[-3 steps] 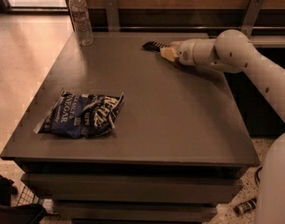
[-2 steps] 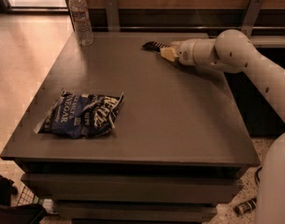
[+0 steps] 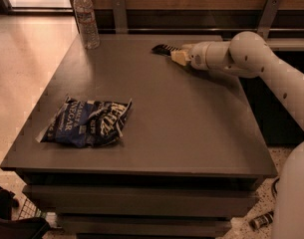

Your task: Move rxbar chocolate near blue chip bag

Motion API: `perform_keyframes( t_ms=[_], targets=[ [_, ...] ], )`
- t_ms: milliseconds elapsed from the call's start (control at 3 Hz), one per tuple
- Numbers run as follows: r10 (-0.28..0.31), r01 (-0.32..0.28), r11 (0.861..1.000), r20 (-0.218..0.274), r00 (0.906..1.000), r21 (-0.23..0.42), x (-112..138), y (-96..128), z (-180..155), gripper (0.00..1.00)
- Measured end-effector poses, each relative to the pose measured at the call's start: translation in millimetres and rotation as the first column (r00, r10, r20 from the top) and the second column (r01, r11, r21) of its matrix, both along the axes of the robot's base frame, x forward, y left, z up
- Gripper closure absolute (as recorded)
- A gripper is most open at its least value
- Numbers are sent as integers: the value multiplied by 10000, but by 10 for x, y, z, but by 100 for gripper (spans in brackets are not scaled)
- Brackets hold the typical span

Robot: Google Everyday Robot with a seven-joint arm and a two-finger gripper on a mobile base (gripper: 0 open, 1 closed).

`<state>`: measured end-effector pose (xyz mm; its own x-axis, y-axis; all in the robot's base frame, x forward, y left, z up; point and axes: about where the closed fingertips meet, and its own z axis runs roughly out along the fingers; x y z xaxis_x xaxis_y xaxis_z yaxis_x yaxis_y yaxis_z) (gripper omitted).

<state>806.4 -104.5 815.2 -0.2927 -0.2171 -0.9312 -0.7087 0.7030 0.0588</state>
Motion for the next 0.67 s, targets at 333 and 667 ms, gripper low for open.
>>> perform_keyframes(
  t_ms=[333, 667],
  targets=[
    [0, 0, 10000, 1, 10000, 0, 0, -1, 1, 100],
    [-1, 1, 10000, 2, 10000, 0, -1, -1, 2, 100]
  ],
)
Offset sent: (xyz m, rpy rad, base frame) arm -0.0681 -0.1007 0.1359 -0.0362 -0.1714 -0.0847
